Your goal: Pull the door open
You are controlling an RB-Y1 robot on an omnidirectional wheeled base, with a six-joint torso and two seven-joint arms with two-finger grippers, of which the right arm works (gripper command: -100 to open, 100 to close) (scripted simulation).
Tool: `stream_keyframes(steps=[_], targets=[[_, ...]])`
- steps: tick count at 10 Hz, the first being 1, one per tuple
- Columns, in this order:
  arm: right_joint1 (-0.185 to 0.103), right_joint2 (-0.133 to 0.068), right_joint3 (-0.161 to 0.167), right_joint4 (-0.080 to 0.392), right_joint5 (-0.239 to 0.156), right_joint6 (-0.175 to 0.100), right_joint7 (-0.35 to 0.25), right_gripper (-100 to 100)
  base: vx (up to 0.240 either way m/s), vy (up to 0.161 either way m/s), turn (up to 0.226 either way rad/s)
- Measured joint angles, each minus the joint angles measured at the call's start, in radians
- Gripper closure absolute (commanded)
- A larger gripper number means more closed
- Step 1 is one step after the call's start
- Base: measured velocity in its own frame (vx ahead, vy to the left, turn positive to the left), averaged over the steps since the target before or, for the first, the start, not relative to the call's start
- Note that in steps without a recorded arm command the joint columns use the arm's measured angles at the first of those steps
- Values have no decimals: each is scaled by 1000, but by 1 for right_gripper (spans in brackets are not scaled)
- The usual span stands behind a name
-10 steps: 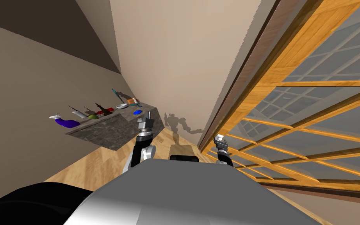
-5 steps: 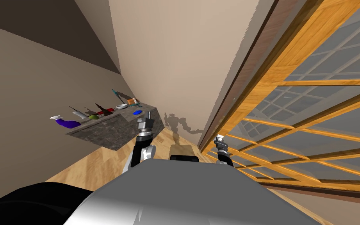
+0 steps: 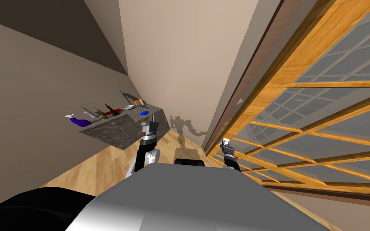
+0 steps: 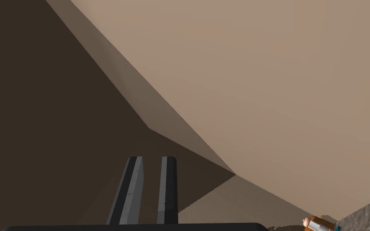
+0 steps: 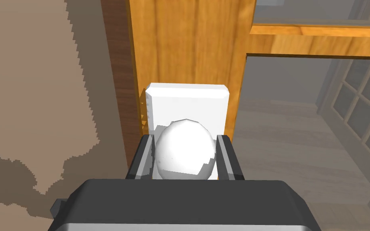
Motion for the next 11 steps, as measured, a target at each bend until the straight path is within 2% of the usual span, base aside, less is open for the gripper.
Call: stream_keyframes(steps=[5,6,7,11], targets=[[30,-44,68,-19,32,-19,-68,100,-243,-12,99],[34,-52,80,-22,38,-22,-81,100,-105,-7,23],[37,-51,84,-21,39,-20,-83,100,-157,-22,95],[60,-87,131,-27,62,-57,-128,100,-226,-31,109]])
